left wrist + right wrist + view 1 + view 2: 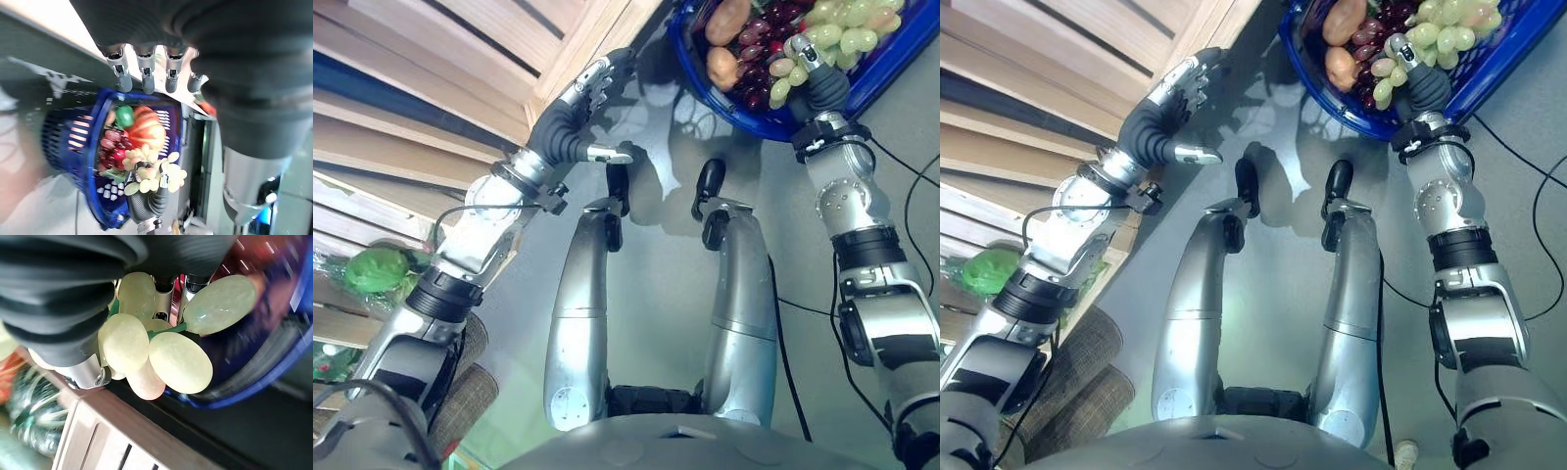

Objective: Pick up fruits and vegetables into the basket

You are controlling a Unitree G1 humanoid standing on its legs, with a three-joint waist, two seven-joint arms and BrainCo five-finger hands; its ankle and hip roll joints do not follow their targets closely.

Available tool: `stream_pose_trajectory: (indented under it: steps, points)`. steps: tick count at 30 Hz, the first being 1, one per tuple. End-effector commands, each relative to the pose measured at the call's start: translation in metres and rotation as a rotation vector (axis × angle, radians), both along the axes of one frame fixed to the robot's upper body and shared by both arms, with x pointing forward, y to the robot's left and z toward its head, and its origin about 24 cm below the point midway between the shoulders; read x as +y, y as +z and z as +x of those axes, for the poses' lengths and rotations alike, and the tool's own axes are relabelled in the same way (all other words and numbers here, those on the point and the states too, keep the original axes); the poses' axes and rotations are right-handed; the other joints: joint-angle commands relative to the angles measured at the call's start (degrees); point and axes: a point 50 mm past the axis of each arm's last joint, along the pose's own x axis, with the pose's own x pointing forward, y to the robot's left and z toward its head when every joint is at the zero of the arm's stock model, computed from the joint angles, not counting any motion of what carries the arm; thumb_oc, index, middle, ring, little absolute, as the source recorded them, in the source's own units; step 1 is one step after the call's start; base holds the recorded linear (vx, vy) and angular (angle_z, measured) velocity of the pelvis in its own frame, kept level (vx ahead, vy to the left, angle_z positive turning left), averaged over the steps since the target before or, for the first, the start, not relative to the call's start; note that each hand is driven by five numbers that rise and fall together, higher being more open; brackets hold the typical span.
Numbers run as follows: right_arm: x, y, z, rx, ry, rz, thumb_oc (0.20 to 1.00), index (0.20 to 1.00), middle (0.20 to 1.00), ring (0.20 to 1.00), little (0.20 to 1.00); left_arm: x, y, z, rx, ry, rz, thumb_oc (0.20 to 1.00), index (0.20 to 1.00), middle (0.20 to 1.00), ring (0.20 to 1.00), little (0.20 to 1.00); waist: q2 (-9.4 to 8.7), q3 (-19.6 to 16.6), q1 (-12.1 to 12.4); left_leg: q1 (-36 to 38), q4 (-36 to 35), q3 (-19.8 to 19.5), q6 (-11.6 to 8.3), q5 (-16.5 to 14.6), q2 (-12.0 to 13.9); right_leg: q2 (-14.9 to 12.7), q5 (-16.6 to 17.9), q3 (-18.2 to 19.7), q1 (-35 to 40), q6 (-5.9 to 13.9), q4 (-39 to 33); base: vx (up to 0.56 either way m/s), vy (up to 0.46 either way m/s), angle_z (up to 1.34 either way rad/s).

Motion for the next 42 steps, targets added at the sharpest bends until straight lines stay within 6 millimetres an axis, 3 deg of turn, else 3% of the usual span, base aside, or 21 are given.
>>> stream_pose_trajectory:
  steps: [1,7,8,9,16,23,28,34,38,39,42]
  points:
    - [-0.019,0.025,-0.006,-0.092,0.109,0.141,0.200,0.200,0.200,0.200,0.200,-0.009,-0.001,-0.009,-0.019,-0.072,-0.091,1.000,1.000,1.000,1.000,1.000,8.10,-3.21,-1.50,0.47,-5.18,1.99,4.31,-3.64,-2.35,0.95,-3.09,-2.41,-0.15,3.62,1.62,-0.01,-0.009,0.09]
    - [-0.034,0.017,0.000,-0.026,0.134,0.420,0.200,0.200,0.200,0.200,0.200,-0.006,-0.016,-0.005,0.067,-0.069,-0.102,1.000,1.000,1.000,1.000,1.000,9.31,-3.21,-0.26,-0.95,-6.86,1.28,4.27,-2.82,-3.10,0.99,-2.49,-2.24,-1.79,3.95,0.69,-0.02,0.001,0.08]
    - [-0.037,0.017,0.001,-0.026,0.113,0.452,0.272,0.272,0.272,0.272,0.272,-0.006,-0.017,-0.005,0.073,-0.071,-0.105,1.000,1.000,1.000,1.000,1.000,9.37,-3.21,-0.22,-1.00,-7.14,1.23,4.31,-2.73,-3.12,1.05,-2.37,-2.24,-1.84,3.93,0.40,0.00,0.000,0.00]
    - [-0.045,0.014,0.001,-0.014,0.050,0.512,1.000,1.000,1.000,1.000,1.000,-0.005,-0.018,-0.005,0.077,-0.071,-0.111,1.000,1.000,1.000,1.000,1.000,9.42,-3.21,-0.18,-0.92,-7.45,1.14,4.34,-2.70,-3.17,1.18,-2.34,-2.20,-1.82,3.90,0.13,0.00,0.000,0.00]
    - [-0.051,0.002,-0.004,-0.103,0.031,0.596,1.000,1.000,1.000,1.000,1.000,-0.004,-0.030,-0.006,0.140,-0.078,-0.147,1.000,1.000,1.000,1.000,1.000,8.86,-3.21,-0.26,2.51,-10.48,0.86,4.53,-2.44,-3.44,2.37,-1.28,-2.73,1.69,3.75,-4.21,-0.03,0.013,-0.01]
    - [-0.029,-0.076,-0.025,0.024,0.027,0.473,1.000,1.000,1.000,1.000,1.000,-0.001,-0.061,-0.017,0.290,-0.107,-0.145,1.000,1.000,1.000,1.000,1.000,6.62,-3.21,-1.97,12.65,-15.65,2.34,3.99,-1.58,-3.35,3.47,0.76,-4.08,11.80,4.02,-11.88,-0.05,0.087,-0.07]
    - [0.008,-0.141,-0.056,0.187,0.079,0.391,1.000,1.000,1.000,1.000,1.000,0.004,-0.089,-0.030,0.379,-0.091,-0.171,1.000,1.000,1.000,1.000,1.000,4.40,-3.21,-3.43,21.56,-19.44,3.49,3.96,-1.40,-3.72,4.20,1.89,-4.97,21.01,4.19,-17.36,-0.03,0.132,-0.11]
    - [0.036,-0.195,-0.099,0.332,0.064,0.200,1.000,1.000,1.000,1.000,1.000,0.017,-0.127,-0.047,0.553,-0.029,-0.284,1.000,1.000,1.000,1.000,1.000,1.43,-3.21,-4.42,33.39,-23.53,4.14,3.90,-1.55,-3.38,4.79,2.26,-5.47,33.43,4.99,-22.49,-0.02,0.145,-0.07]
    - [0.043,-0.208,-0.124,0.343,0.058,0.079,1.000,1.000,1.000,1.000,1.000,0.027,-0.158,-0.062,0.712,-0.020,-0.361,1.000,1.000,1.000,1.000,1.000,-0.60,-3.21,-5.31,42.83,-27.55,4.53,3.64,-1.07,-2.91,5.21,2.96,-5.39,43.34,5.72,-27.63,-0.03,0.171,-0.05]
    - [0.040,-0.208,-0.129,0.332,0.029,0.054,1.000,1.000,1.000,1.000,1.000,0.030,-0.167,-0.066,0.749,-0.010,-0.379,1.000,1.000,1.000,1.000,1.000,-1.08,-3.21,-5.59,45.10,-29.29,5.02,3.70,0.66,-2.48,5.26,4.78,-5.78,46.01,5.46,-30.11,-0.04,0.165,-0.11]
    - [0.039,-0.214,-0.142,0.331,0.032,0.013,1.000,1.000,1.000,1.000,1.000,0.035,-0.182,-0.076,0.813,0.019,-0.413,1.000,1.000,1.000,1.000,1.000,-1.69,-3.91,-6.13,50.70,-32.08,5.16,3.38,0.89,-2.10,5.35,4.88,-5.54,51.73,5.84,-32.98,0.05,0.162,-0.10]
